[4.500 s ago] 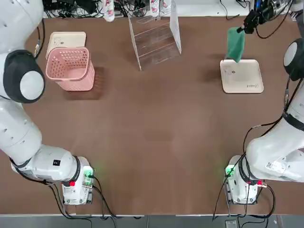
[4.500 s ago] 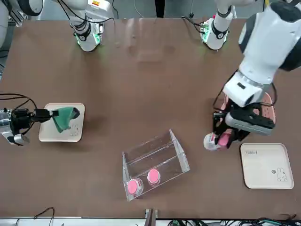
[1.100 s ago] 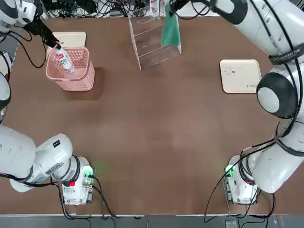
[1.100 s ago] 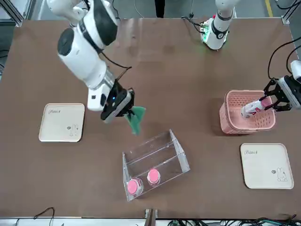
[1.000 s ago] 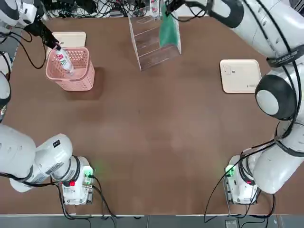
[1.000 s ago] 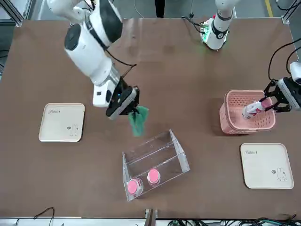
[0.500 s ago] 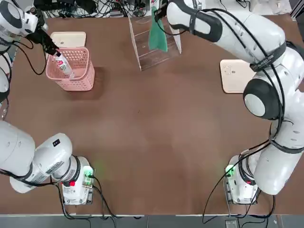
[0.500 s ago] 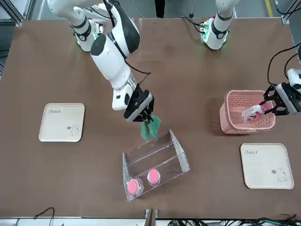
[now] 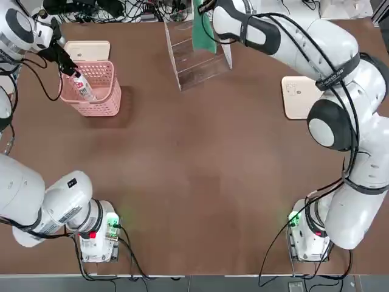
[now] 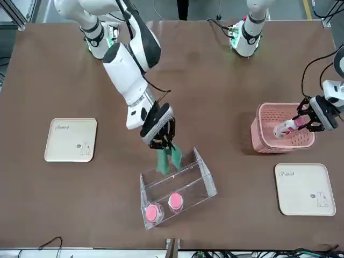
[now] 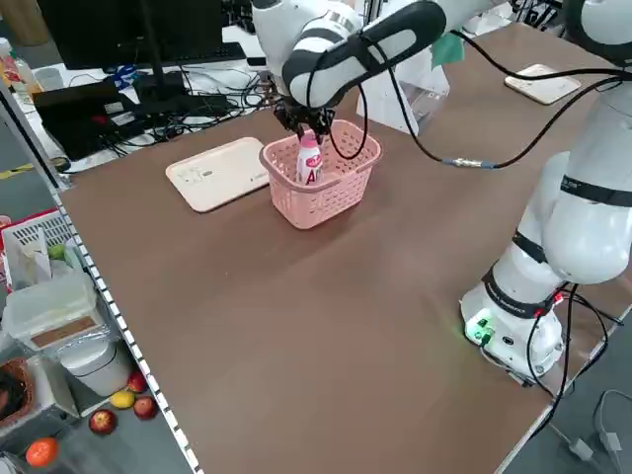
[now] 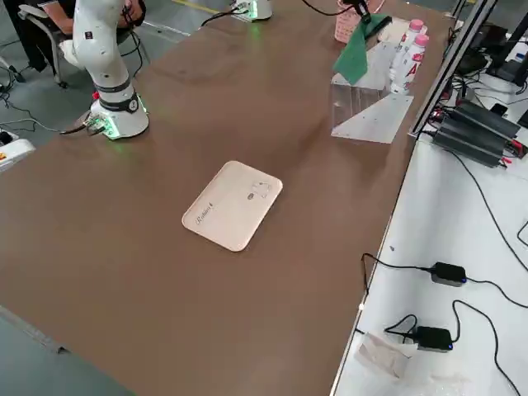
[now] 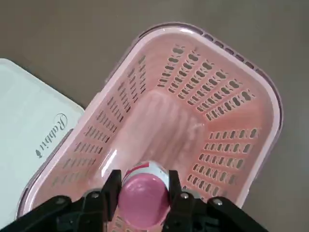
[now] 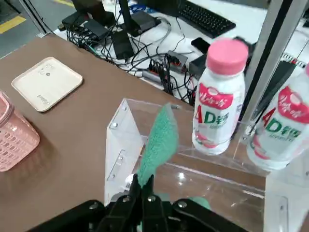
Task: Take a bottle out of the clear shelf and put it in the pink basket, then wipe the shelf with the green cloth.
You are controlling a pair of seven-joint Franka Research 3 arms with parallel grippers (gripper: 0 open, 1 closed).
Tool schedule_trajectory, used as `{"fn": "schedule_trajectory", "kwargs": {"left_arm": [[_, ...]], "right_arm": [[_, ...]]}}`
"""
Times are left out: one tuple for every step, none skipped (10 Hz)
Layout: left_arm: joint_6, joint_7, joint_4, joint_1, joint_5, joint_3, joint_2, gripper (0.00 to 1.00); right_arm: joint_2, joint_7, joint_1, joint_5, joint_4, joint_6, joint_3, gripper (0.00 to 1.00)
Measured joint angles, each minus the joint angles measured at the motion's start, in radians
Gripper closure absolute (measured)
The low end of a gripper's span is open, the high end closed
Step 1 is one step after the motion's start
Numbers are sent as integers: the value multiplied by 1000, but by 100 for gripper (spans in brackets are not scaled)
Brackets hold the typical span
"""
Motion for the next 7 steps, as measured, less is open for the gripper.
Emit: {"fn": "schedule_trajectory", "kwargs": {"left_arm": [[0,0,0,0,0,-1,1,56],[0,1,0,0,0,-2,1,56],[1,1,0,0,0,-2,2,56],[1,1,-1,0,0,-3,2,56],[1,1,-1,0,0,-4,2,56],[1,1,-1,0,0,-4,2,56],[1,1,-1,0,0,-4,2,56]], "right_arm": [[20,-2,-1,0,4,46,5,97],[48,-4,-1,0,15,76,9,97],[75,-4,-1,0,31,91,10,97],[92,-4,-1,0,43,106,10,97],[103,-5,-1,0,53,116,11,97],[110,-10,-1,0,60,118,13,97],[113,-33,-1,-1,64,120,14,97]]}}
